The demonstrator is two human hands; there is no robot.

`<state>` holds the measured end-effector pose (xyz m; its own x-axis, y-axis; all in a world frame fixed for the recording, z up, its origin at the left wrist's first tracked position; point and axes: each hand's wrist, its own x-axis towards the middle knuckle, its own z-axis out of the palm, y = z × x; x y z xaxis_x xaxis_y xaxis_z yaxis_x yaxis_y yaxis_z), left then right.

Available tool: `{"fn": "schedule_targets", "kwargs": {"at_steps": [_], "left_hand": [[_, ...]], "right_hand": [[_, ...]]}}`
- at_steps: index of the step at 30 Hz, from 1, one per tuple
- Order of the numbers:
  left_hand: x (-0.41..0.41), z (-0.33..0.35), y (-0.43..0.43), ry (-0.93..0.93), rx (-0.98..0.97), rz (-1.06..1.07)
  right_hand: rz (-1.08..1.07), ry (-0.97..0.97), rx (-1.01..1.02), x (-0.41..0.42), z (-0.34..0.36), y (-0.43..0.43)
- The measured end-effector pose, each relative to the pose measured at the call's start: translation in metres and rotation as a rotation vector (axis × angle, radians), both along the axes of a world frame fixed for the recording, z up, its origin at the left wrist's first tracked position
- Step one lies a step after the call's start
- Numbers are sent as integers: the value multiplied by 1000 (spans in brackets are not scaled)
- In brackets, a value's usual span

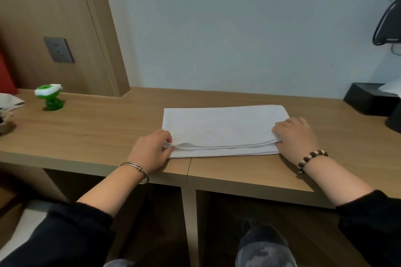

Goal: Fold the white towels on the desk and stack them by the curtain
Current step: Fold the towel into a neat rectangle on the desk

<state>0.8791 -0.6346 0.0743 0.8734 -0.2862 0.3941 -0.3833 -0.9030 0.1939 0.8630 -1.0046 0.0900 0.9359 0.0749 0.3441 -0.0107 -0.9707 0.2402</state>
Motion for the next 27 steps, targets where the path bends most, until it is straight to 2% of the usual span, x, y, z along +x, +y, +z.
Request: {"fn": "schedule_targets", "kwargs": {"at_steps": [3,6,8,9,12,14,17,21,25,27], "left_hand": [[-2,-2,-3,-27,53,5],[-4,-2,-7,-38,72,5],[-4,-2,-9,-40,102,12],[-4,-1,-9,-39,114,16],[-5,-1,-10,-30,108,18],[-8,-2,-10,-18,77,16],[-9,0,-8,22,24,38],[-10,12,-3,18,-171,58],[-16,23,0,-64,-206,-7],[-19,26,4,-47,-201,-56]], "right_hand": [[9,-14,50,-1,0,5],[96,-221,278,-1,5,4],[129,-332,324,-4,5,3],[126,-308,302,-7,4,3],[28,10,231,-16,-2,5],[-22,143,233,-18,-6,4],[-59,141,203,-15,-9,6],[-90,165,146,-10,-7,14],[-108,156,158,-9,-9,14],[-113,144,159,-10,-10,15]]}}
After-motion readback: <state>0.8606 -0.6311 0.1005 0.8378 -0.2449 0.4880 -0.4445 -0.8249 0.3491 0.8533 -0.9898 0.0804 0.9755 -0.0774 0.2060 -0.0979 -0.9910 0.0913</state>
